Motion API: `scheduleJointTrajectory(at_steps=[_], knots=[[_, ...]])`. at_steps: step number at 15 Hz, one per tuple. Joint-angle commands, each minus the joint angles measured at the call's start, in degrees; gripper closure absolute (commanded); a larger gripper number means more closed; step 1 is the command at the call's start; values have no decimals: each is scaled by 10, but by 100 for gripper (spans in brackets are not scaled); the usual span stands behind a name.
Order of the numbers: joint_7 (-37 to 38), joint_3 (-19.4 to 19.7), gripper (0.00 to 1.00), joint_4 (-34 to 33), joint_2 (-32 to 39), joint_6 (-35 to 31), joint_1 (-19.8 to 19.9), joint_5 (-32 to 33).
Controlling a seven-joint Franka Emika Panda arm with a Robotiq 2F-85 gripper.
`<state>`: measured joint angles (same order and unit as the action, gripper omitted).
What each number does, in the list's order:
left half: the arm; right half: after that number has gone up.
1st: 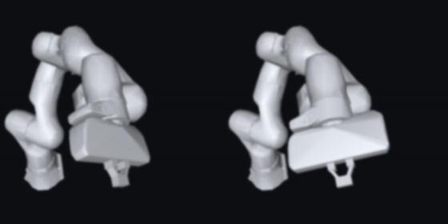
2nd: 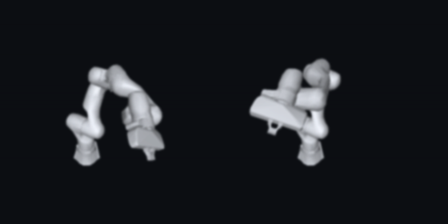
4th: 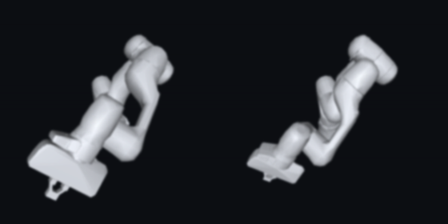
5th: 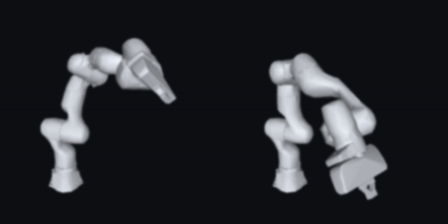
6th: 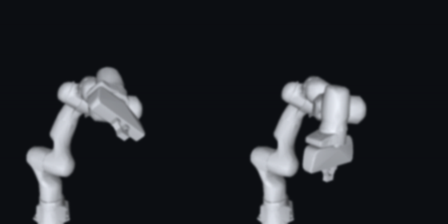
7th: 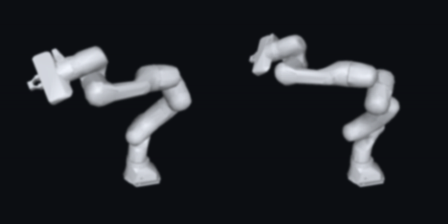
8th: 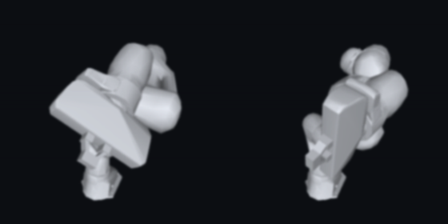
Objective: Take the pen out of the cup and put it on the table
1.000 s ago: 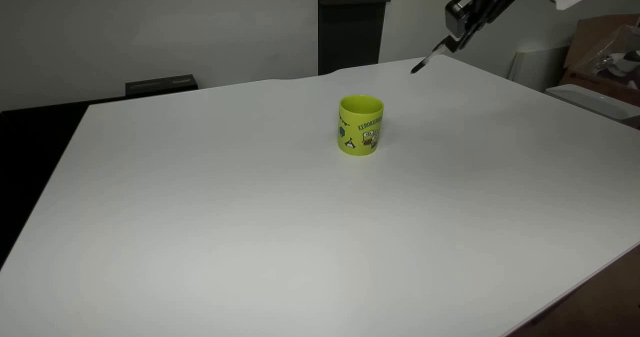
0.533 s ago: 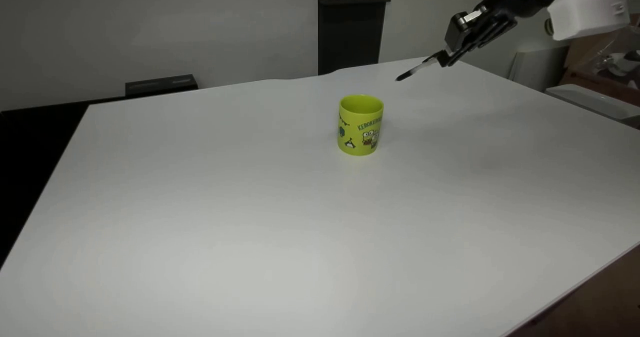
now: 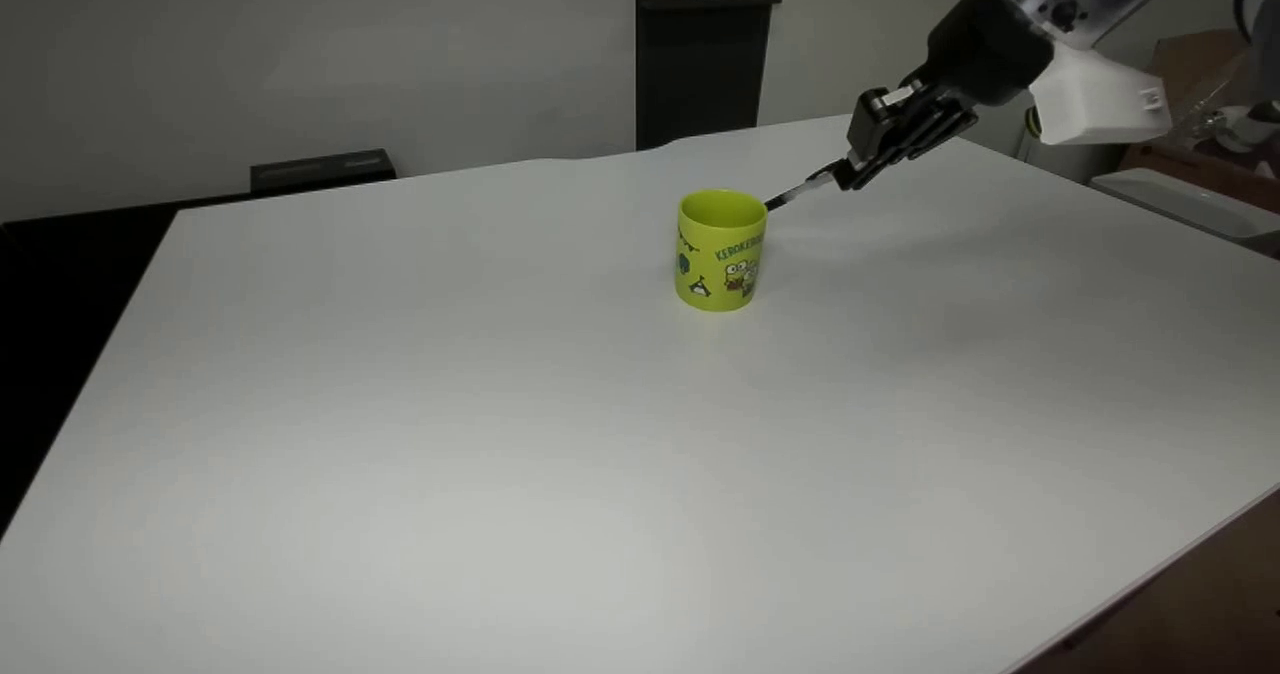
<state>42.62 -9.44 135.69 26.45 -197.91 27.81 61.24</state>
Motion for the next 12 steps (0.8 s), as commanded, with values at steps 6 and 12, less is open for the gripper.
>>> scheduleJointTrajectory(at_steps=[6,12], knots=[[-15,-43,97,-42,81,-1,79,23],[-13,-53,58,-48,96,13,88,40]])
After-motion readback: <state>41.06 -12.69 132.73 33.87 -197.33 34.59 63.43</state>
